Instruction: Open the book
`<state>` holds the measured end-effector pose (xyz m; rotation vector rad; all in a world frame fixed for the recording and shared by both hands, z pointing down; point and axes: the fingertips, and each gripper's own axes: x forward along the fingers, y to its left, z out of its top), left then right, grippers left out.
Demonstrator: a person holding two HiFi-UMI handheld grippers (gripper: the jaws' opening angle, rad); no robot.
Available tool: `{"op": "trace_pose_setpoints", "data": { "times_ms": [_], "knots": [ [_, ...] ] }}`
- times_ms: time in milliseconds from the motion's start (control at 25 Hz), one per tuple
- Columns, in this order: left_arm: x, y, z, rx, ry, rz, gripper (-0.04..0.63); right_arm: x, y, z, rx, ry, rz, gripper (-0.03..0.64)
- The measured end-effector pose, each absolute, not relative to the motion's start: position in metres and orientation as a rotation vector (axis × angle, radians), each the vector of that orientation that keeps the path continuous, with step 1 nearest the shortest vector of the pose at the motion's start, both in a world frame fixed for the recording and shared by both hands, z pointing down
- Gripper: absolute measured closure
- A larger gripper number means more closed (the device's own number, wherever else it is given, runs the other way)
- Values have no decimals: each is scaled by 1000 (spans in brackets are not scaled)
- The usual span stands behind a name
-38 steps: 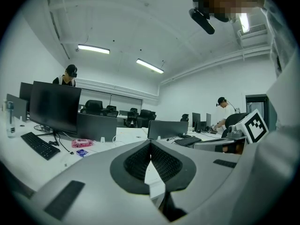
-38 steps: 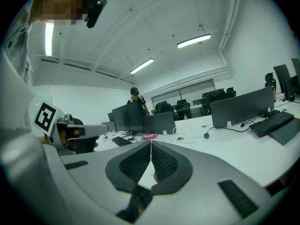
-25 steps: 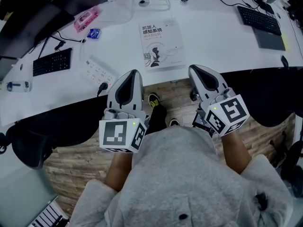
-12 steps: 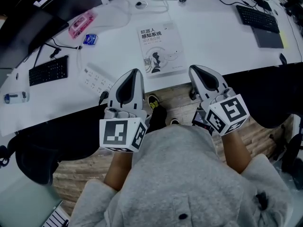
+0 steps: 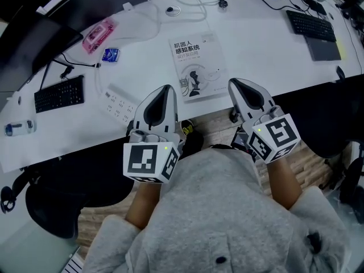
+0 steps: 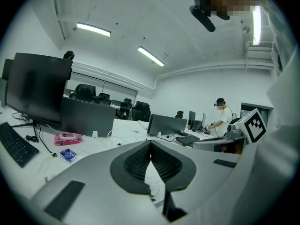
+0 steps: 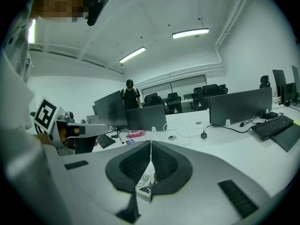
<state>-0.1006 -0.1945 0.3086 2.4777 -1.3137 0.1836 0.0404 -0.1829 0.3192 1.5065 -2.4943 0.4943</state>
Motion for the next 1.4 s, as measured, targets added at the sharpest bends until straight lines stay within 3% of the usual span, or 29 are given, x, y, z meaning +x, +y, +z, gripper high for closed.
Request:
{"op": "trace_pose_setpoints", "data": {
  "times_ms": [1400],
  "knots": [
    [-81, -240, 394, 2345, -1235, 420, 586, 90, -217, 388, 1596, -2369, 775, 591]
  ]
}}
